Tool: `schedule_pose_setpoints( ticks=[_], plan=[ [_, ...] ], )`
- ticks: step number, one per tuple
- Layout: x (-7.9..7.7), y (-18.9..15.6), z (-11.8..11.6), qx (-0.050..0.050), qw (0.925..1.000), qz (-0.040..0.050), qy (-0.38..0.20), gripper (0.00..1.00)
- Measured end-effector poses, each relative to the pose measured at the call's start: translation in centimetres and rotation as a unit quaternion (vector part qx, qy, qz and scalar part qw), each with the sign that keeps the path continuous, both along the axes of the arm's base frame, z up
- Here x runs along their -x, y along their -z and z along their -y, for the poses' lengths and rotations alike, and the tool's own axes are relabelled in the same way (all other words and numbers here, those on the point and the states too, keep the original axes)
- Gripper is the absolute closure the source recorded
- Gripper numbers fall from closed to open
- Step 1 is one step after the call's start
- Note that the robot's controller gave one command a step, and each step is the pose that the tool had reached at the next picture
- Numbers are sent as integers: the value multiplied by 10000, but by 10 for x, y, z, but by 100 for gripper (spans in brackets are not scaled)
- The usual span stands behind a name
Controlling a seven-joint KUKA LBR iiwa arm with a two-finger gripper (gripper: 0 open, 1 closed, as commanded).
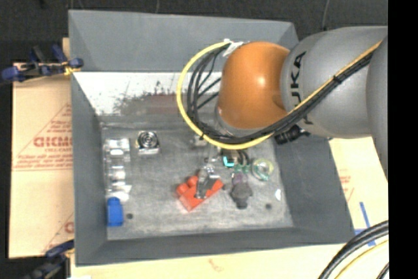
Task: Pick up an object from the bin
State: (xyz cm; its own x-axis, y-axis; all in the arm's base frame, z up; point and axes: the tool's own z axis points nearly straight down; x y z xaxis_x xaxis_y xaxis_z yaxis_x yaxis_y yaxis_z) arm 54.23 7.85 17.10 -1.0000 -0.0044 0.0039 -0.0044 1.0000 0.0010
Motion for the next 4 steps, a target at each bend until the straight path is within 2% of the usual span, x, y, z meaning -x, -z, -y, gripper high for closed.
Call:
schedule_pose_setpoints(
  ticks=[1,2,3,4],
  plan=[
    [0,98,33,1,9842,71,-1768,0],
    [4,70,21,2,9537,49,-3008,0],
    [1,71,37,-5,9570,49,-2901,0],
    [1,98,34,9,9407,70,-3391,0]
  ],
)
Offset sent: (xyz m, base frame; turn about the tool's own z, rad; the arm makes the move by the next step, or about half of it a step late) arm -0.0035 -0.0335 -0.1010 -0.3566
